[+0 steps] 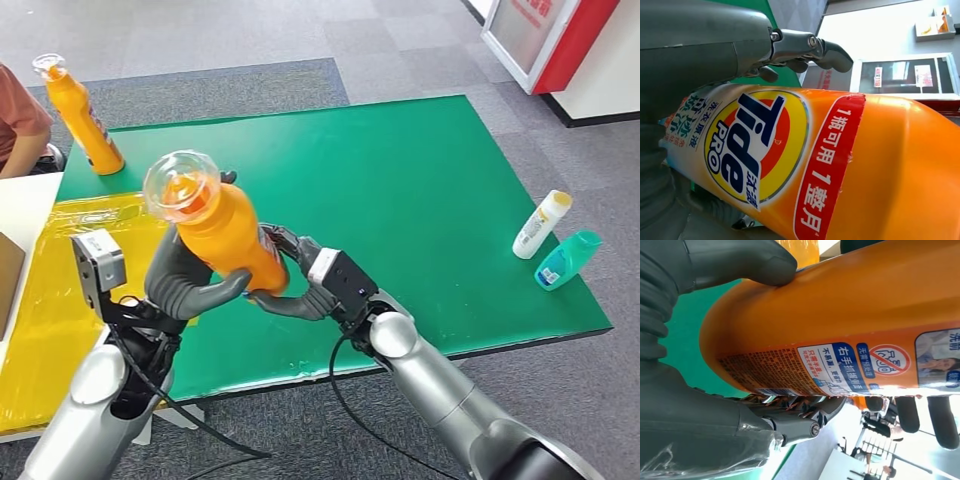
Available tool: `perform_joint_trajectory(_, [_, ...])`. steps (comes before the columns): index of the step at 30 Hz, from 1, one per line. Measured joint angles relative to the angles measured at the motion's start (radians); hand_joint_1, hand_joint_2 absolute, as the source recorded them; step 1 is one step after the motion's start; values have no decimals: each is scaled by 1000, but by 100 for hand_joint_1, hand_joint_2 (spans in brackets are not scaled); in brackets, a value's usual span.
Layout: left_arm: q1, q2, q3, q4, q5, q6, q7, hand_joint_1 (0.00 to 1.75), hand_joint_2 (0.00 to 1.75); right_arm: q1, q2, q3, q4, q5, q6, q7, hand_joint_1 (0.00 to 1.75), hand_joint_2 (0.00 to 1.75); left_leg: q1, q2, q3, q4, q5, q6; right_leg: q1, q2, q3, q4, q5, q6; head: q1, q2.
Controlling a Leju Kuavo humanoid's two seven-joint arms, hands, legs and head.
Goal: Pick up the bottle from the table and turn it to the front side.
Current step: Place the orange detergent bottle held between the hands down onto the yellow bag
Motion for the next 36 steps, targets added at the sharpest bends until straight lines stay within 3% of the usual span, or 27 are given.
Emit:
perform_joint_trajectory(23, [-20,1,-27,0,-3,-4,14,0,175,-10,0,28,13,71,-53,1,175,175,0,0,0,0,0,0,0,0,0,0,0,0,0,0])
perform_joint_trajectory(24, [-20,1,-29,0,-4,-4,14,8,175,-11,0,28,16,75,-57,1,175,175,0,0,0,0,0,0,0,0,0,0,0,0,0,0])
perform_joint_trajectory(27, [-20,1,-36,0,-5,-4,14,139,175,-13,1,29,23,83,-64,1,175,175,0,0,0,0,0,0,0,0,0,0,0,0,0,0])
perform_joint_trajectory(28, [-20,1,-38,0,-6,-4,14,175,175,-13,1,29,26,85,-65,1,175,175,0,0,0,0,0,0,0,0,0,0,0,0,0,0])
perform_joint_trajectory(36, [-22,5,-44,0,-16,-4,15,175,175,-15,1,30,40,90,-69,0,175,175,0,0,0,0,0,0,0,0,0,0,0,0,0,0])
